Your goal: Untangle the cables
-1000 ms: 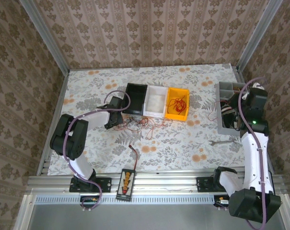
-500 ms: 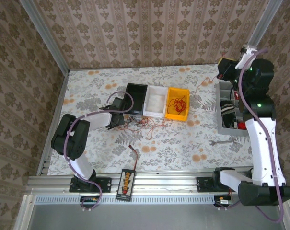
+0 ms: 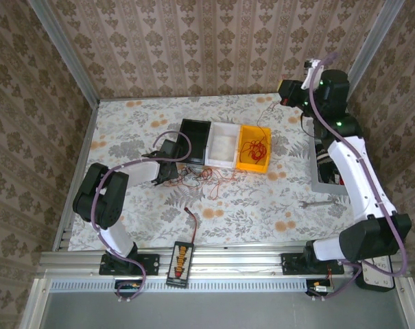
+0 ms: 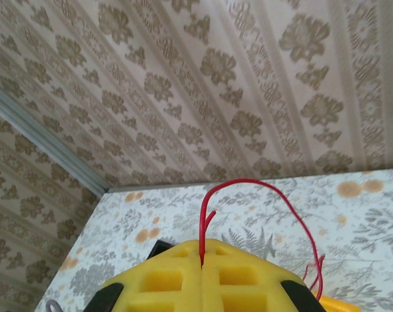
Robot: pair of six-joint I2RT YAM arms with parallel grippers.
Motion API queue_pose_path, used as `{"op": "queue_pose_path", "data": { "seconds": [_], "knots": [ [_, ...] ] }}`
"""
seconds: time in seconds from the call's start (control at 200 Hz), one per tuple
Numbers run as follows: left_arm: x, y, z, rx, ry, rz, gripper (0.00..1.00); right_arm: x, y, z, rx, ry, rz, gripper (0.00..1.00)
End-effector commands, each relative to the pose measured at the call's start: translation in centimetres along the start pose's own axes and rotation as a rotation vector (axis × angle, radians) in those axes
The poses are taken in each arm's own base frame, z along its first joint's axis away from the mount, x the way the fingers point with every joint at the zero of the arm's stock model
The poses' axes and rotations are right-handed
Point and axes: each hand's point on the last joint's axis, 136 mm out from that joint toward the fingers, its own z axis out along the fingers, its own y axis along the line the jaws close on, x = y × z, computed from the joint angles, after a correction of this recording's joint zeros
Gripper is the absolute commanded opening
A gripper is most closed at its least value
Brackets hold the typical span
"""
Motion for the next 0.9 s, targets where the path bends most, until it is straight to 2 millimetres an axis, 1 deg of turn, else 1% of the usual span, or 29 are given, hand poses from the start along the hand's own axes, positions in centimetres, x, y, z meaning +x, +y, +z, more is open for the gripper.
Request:
{"op": "queue_pose_path", "data": {
  "seconds": [0.0, 0.15, 0.235, 0.385, 0.505, 0.66, 0.82, 0.895],
  "knots": [
    [2.2, -2.2, 1.2, 0.089, 0.068, 0.036, 0.00, -0.9, 0.6, 1.0, -0.010, -0.026, -0.004, 0.03],
    [2.2, -2.2, 1.2, 0.090, 0.067, 0.035, 0.00, 1.4, -1.4, 2.5, 0.056, 0.026, 0.015, 0.03],
    [2.3, -2.2, 1.2, 0.091, 0.069, 0.035, 0.00, 3.3, -2.6, 3.2, 0.090, 0.068, 0.045, 0.03],
    [2.3, -2.3, 1.3, 0.096, 0.069, 0.038, 0.00, 7.7, -4.4, 4.2, 0.148, 0.161, 0.075, 0.04],
    [2.4, -2.3, 1.3, 0.096, 0.072, 0.038, 0.00, 11.3, -5.8, 4.8, 0.221, 0.232, 0.063, 0.04],
    [2.4, -2.2, 1.2, 0.098, 0.068, 0.036, 0.00, 15.6, -6.6, 5.9, 0.269, 0.326, 0.058, 0.05],
    [2.4, -2.5, 1.1, 0.109, 0.066, 0.045, 0.00, 20.1, -7.5, 7.6, 0.296, 0.443, 0.062, 0.05],
    [2.5, -2.5, 1.0, 0.111, 0.066, 0.052, 0.00, 21.8, -7.7, 8.4, 0.295, 0.490, 0.067, 0.06]
  ]
}}
